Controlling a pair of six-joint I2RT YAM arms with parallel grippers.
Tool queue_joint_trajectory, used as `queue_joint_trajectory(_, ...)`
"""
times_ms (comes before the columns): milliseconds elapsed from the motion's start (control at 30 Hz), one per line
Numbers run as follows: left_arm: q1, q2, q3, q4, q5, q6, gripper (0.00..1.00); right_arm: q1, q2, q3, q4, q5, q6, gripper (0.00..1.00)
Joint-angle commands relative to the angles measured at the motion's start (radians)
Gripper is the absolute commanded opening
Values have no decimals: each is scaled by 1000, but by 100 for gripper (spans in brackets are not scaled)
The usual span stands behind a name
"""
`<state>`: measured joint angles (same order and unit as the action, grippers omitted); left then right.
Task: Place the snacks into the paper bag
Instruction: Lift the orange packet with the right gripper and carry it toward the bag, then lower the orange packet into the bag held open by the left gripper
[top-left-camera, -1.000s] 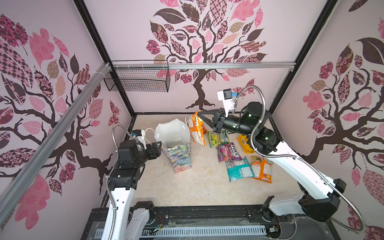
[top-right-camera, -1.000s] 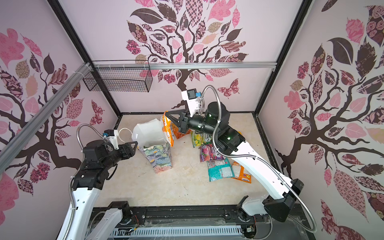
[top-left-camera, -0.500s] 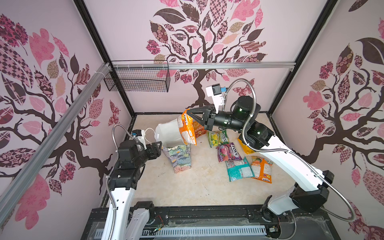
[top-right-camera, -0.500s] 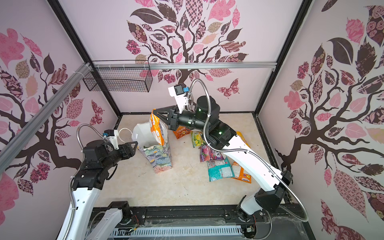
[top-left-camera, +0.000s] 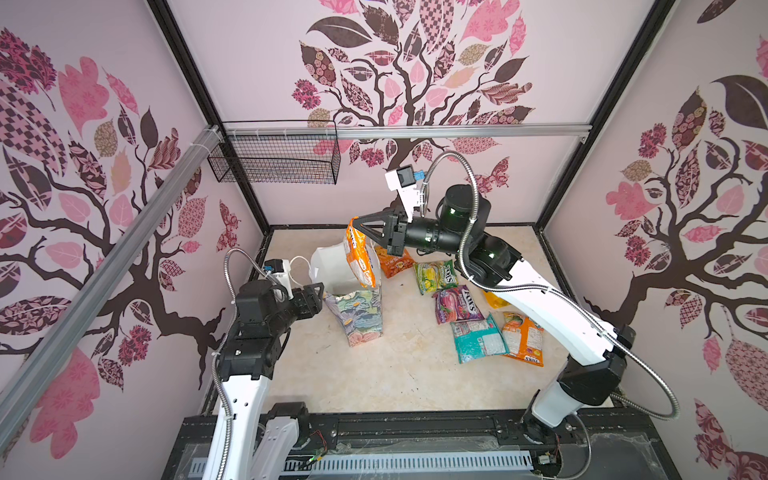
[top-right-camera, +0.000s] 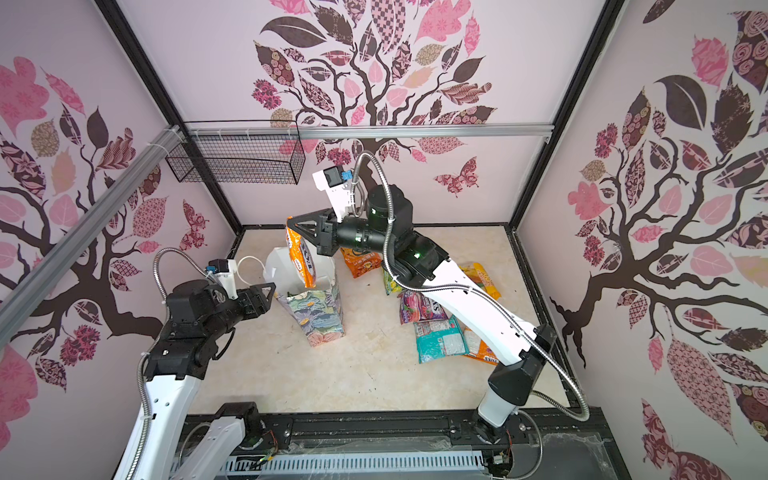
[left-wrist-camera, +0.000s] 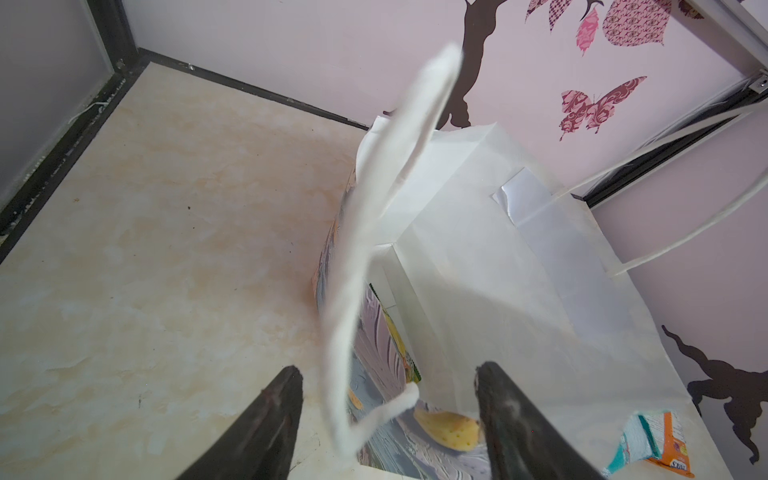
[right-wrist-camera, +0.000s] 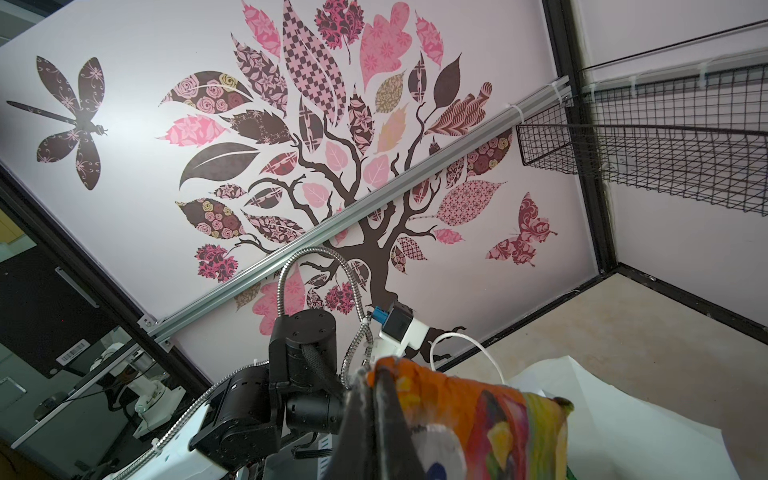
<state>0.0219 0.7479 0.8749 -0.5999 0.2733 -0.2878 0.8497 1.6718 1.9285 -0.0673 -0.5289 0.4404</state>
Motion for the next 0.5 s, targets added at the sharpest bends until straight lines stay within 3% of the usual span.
queue_joint_trajectory(0, 6, -5, 5, 11, 5, 4, 70, 9, 45, 78, 11, -6, -15, 0)
queue_joint_trajectory(467, 6, -1, 6, 8, 4, 5, 70, 9, 213, 240, -115, 39, -60, 0)
